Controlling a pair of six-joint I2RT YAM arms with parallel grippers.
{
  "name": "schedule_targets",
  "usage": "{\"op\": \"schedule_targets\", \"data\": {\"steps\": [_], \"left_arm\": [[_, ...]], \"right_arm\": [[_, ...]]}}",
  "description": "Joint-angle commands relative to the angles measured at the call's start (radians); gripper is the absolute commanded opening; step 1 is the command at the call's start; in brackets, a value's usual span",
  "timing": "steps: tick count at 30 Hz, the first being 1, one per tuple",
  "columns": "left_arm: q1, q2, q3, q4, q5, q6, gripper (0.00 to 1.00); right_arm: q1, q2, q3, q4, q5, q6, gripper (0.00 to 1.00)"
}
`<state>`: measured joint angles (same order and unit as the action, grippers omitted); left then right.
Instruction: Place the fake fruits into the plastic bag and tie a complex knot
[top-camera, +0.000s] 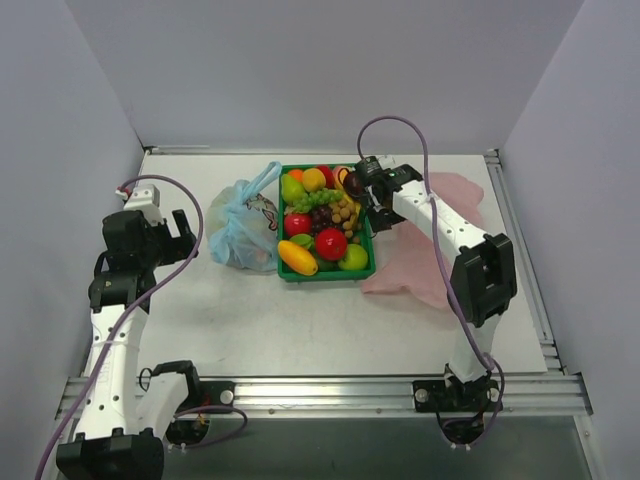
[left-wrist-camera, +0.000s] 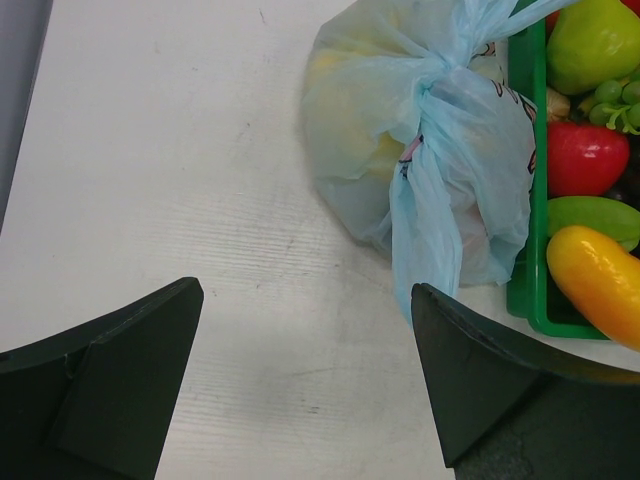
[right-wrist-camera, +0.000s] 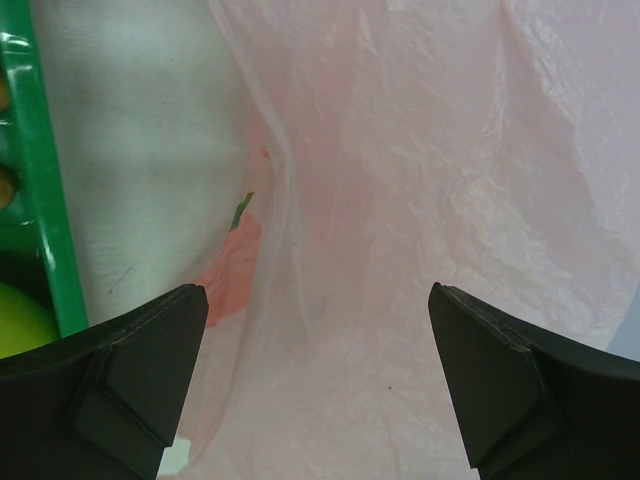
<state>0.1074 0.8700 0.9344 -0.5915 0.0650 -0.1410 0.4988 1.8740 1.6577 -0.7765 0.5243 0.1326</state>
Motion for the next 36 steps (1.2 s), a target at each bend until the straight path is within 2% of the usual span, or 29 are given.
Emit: {"op": "schedule_targets", "data": {"steps": [1,14,16,17,20,21,22,23,25,29,36], "left_arm": [[0.000,-0.017,-0.003,0.041,-0.017,0.011,0.97],[0.000,-0.029,-0.031,0.059,-0.048,0.024,0.97],[0.000,-0.028,-0.031,0.056,-0.045,0.026,0.98],[0.000,-0.026,-0.031,0.056,-0.042,0.024,0.97],[0.000,-0.028,-0.025,0.056,-0.036,0.024,0.97],[0.000,-0.029,-0.022,0.056,-0.036,0.026,0.97],[0.000,-0.031,-0.019,0.056,-0.033,0.027,0.97],[0.000,-0.029,-0.016,0.058,-0.022,0.030,0.97],[0.000,-0.028,-0.013,0.058,-0.011,0.034,0.97],[0.000,-0.006,-0.002,0.058,0.028,0.034,0.97],[0.000,0.041,0.038,0.074,0.091,0.024,0.98]], "right_arm": [[0.001,0.034,-0.022,0.016,0.127,0.070,1.00],[0.001,0.137,-0.130,0.111,0.178,0.087,1.00],[-0.002,0.142,-0.150,0.134,0.186,0.088,0.96],[-0.006,0.140,-0.157,0.138,0.178,0.091,0.91],[-0.019,0.125,-0.176,0.143,0.148,0.082,0.66],[-0.022,0.111,-0.180,0.146,0.126,0.067,0.45],[-0.023,0.079,-0.184,0.146,0.079,0.058,0.34],[-0.025,0.056,-0.188,0.145,0.053,0.046,0.17],[-0.026,-0.028,-0.199,0.141,-0.009,0.001,0.01],[-0.042,-0.168,-0.243,0.140,-0.244,-0.125,0.00],[-0.170,-0.349,-0.299,0.099,-0.452,-0.270,0.00]]}}
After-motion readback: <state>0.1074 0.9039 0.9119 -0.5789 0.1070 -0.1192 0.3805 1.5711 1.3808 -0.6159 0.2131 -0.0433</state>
